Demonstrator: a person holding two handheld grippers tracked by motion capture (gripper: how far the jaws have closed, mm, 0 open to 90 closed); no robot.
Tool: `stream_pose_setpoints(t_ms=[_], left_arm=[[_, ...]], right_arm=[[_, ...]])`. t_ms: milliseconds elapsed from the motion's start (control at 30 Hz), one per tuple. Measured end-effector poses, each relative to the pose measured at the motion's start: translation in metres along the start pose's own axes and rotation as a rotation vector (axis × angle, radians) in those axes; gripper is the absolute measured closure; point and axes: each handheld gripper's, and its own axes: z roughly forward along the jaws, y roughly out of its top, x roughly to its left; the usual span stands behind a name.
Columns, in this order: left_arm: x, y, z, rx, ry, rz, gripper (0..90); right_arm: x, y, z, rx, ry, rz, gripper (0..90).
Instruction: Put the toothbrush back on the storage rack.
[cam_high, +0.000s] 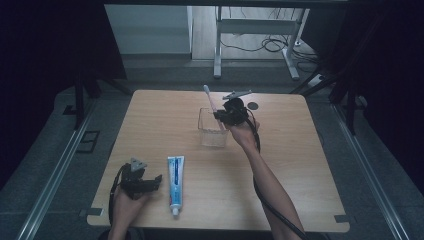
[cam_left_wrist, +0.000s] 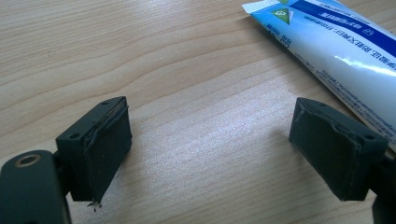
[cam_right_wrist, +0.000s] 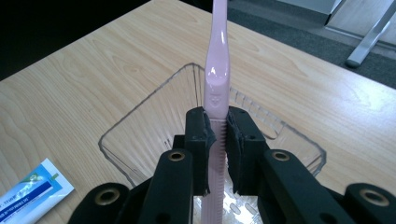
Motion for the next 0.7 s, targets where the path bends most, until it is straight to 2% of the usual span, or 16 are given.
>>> stream_pose_setpoints(t_ms=[500,700], left_arm=[[0.000,0.000,0.000,0.000,0.002,0.000,13.0],[0.000,0.000,0.000,0.000,0.002,0.000,13.0]], right_arm=[[-0.003,-0.012,0.015,0.067,-0.014,-0.004,78.5],[-0.005,-0.015,0.019,0.094,-0.006,0.009,78.2]])
